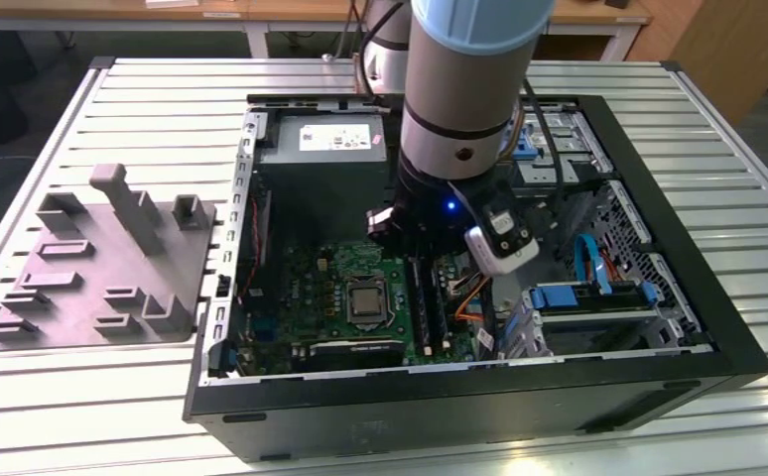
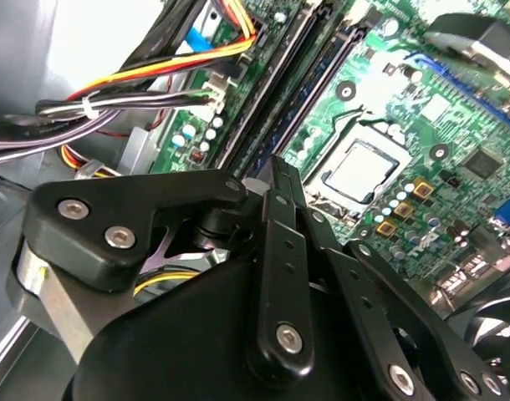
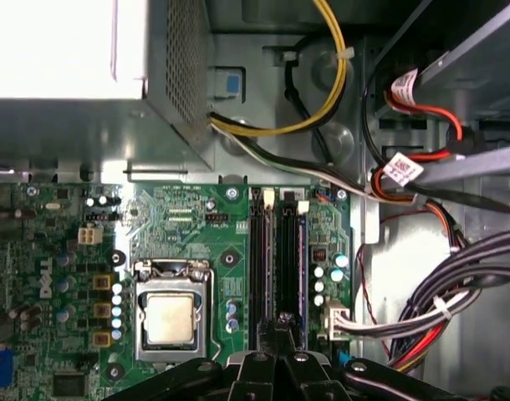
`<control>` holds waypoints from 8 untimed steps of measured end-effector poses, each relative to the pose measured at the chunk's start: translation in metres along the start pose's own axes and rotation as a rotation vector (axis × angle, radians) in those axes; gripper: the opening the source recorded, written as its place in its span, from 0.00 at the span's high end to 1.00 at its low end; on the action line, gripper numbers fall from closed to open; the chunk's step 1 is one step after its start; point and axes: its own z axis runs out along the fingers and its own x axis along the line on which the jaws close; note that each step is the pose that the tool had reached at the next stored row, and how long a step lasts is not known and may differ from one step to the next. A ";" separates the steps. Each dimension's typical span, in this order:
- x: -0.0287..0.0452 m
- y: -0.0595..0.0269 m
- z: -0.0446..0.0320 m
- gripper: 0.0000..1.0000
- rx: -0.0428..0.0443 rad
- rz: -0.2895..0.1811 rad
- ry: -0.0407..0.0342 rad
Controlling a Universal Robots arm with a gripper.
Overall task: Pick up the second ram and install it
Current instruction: 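Press down the second ram until it locks into place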
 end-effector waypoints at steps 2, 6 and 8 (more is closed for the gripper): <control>-0.0004 0.0033 0.0002 0.90 0.0001 0.000 0.0000; -0.0018 0.0080 0.0006 0.90 0.0001 0.000 0.0000; -0.0020 0.0116 0.0009 0.90 0.0000 0.000 0.0000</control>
